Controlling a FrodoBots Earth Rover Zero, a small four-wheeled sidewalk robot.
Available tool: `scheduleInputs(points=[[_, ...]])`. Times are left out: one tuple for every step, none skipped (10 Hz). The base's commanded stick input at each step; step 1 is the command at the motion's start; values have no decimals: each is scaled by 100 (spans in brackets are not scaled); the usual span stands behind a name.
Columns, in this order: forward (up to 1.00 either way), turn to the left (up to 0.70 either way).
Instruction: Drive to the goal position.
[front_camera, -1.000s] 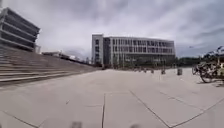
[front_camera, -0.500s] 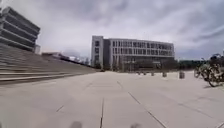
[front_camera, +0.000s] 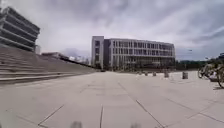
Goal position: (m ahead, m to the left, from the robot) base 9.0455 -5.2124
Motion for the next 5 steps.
scheduleInputs(points=[[70,-5],[70,-18],[70,-34],[70,-31],[70,-11]])
